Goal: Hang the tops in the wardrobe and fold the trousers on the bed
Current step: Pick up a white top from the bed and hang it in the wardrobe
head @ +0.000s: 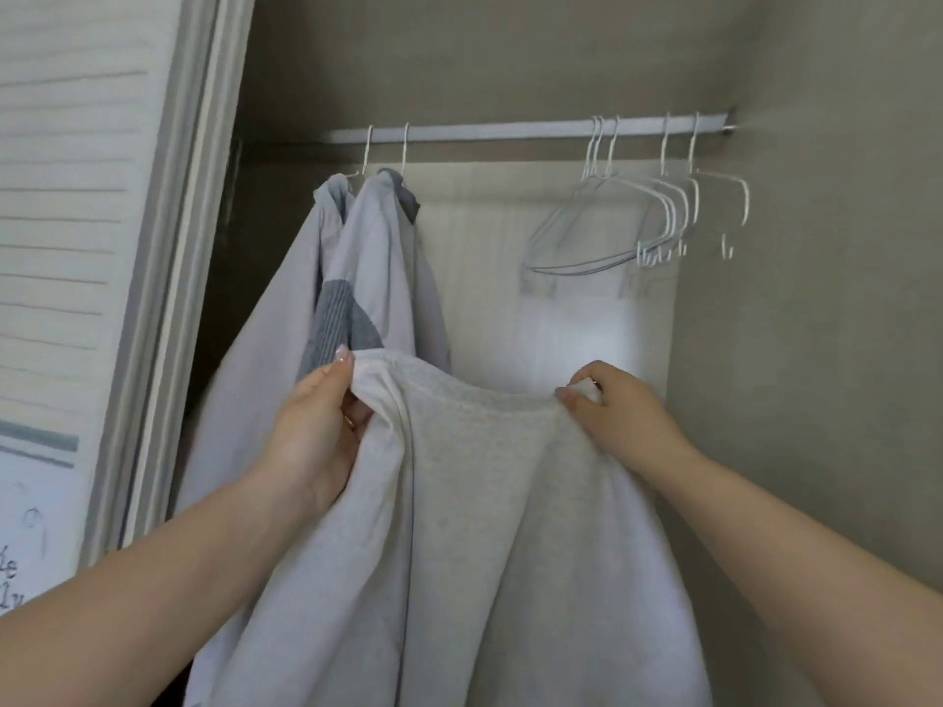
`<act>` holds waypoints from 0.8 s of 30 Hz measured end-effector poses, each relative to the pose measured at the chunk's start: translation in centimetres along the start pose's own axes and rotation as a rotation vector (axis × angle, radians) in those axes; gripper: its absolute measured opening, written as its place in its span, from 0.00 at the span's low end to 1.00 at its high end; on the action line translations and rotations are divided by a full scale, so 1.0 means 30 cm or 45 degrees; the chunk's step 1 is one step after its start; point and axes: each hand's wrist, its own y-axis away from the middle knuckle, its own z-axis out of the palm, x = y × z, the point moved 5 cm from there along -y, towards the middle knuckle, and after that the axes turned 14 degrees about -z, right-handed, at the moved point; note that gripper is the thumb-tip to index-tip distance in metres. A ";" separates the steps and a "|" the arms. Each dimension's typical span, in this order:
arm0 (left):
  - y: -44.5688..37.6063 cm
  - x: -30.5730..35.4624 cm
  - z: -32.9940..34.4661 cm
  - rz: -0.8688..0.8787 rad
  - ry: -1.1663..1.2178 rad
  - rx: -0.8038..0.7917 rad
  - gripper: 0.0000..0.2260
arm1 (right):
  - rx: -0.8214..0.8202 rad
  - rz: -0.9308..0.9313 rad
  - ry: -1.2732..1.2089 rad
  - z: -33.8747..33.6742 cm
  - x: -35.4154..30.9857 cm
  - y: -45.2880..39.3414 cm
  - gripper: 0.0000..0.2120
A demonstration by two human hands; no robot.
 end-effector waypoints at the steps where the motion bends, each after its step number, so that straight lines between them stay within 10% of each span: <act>1: -0.031 0.004 0.035 0.007 0.011 -0.028 0.13 | -0.059 -0.003 0.090 -0.012 0.019 -0.050 0.08; 8: -0.242 0.057 0.262 0.109 0.001 -0.201 0.12 | 0.162 0.058 0.068 -0.170 0.071 -0.397 0.08; 16: -0.393 0.039 0.385 0.175 -0.052 -0.304 0.16 | 0.048 -0.305 1.637 -0.327 -0.061 -0.627 0.17; 24: -0.470 0.018 0.325 0.206 -0.072 -0.305 0.14 | 0.000 -0.085 1.637 -0.398 0.004 -0.708 0.15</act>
